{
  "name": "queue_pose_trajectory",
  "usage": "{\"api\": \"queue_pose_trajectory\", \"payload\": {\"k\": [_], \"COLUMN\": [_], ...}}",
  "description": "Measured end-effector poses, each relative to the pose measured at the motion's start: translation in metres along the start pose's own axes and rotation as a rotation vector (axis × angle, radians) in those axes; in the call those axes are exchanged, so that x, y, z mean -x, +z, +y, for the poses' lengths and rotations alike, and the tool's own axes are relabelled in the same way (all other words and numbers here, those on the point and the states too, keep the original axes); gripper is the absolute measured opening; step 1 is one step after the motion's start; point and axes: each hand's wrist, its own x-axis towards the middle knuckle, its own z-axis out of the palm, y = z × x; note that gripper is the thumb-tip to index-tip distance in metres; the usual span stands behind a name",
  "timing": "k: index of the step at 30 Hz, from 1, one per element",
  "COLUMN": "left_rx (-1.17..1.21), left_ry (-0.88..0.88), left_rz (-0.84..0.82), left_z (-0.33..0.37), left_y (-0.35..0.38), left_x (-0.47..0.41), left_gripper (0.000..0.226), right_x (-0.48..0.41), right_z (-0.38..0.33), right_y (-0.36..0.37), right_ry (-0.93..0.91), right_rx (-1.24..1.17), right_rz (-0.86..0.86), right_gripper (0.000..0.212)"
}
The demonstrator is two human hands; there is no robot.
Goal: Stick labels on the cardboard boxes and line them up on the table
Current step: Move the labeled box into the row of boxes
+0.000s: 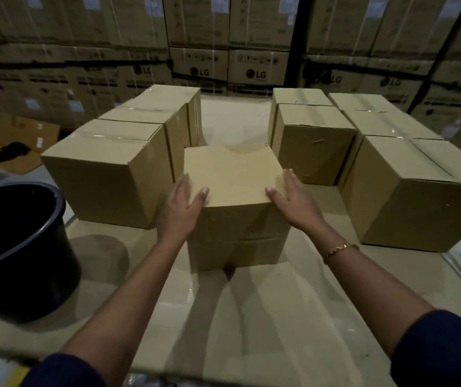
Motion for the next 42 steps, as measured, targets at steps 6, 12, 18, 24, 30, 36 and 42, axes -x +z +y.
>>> {"api": "queue_pose_trajectory", "payload": {"k": [6,12,18,24,30,36,42], "left_rx": [0.130,0.066,-0.067,-0.313,-0.363,-0.450,-0.240], "left_ry": [-0.154,-0.099,0.048,0.099,0.220,0.310,0.022], "left_rz": [-0.104,0.109,-0.056,-0.383,-0.435,-0.031,-0.113], "left_z": [-0.047,-0.007,0.031,0.022,0.033,0.052,0.026], "left_y": [0.024,0.010,-0.008,0.001,0.014,0.034,0.017], "left_x": [0.044,-0.009,-0.075,-0.120,-0.185,-0.181,-0.078], "left_gripper": [0.100,0.077,0.073,0.085,0.069,0.063,0.085], "right_x": [0.038,0.002,-0.053,-0.074,-0.050,-0.059,-0.101], "right_z": [0.042,0.021,-0.009,-0.003,-0.025,-0.008,0.036], "right_y": [0.030,0.011,-0.031,-0.032,-0.046,-0.043,-0.043], "right_ry": [0.206,0.082,0.059,0.117,0.023,-0.056,0.056], "right_rx": [-0.627,-0.497,-0.062,0.282,0.480,0.285,-0.095], "right_rz": [-0.234,-0.032,0.089,-0.065,-0.084,0.230,-0.094], "right_gripper": [0.111,0.100,0.087,0.072,0.064,0.037,0.074]}}
